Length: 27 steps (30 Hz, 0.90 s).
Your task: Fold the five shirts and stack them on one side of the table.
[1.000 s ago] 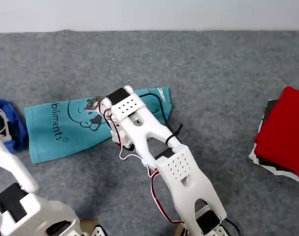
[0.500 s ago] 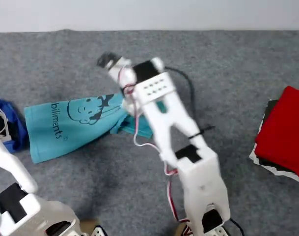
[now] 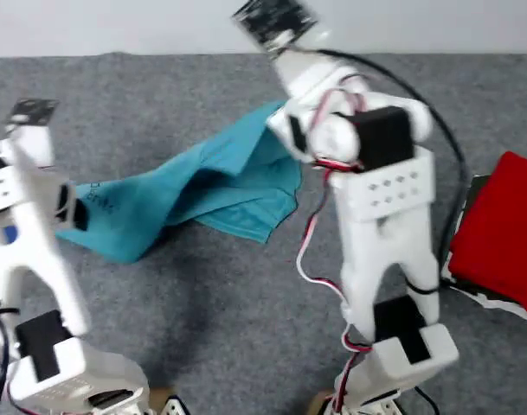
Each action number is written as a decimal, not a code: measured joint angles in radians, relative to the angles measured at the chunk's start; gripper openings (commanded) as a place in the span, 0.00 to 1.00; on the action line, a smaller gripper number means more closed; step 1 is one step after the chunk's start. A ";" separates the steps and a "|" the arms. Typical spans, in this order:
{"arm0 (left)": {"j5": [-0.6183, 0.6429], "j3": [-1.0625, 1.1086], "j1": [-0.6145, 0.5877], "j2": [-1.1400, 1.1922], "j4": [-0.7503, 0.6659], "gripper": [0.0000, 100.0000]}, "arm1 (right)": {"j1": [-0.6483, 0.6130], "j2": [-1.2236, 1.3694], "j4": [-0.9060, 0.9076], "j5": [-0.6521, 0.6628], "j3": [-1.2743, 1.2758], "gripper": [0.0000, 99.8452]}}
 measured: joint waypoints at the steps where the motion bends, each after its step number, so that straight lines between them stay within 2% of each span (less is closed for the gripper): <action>1: -0.014 0.000 0.031 0.000 0.009 0.17 | 0.020 -0.009 -0.005 0.000 0.000 0.01; 9: -0.077 0.104 0.285 0.000 0.028 0.17 | 0.107 -0.005 0.014 0.000 0.000 0.01; 15: -0.075 0.264 0.450 0.000 -0.095 0.17 | 0.109 0.083 0.018 0.002 0.000 0.01; 20: -0.106 0.368 0.463 0.000 -0.219 0.17 | 0.109 0.147 0.018 0.002 0.000 0.01; 27: -0.181 0.419 0.456 0.000 -0.250 0.18 | 0.109 0.158 0.018 0.002 0.000 0.01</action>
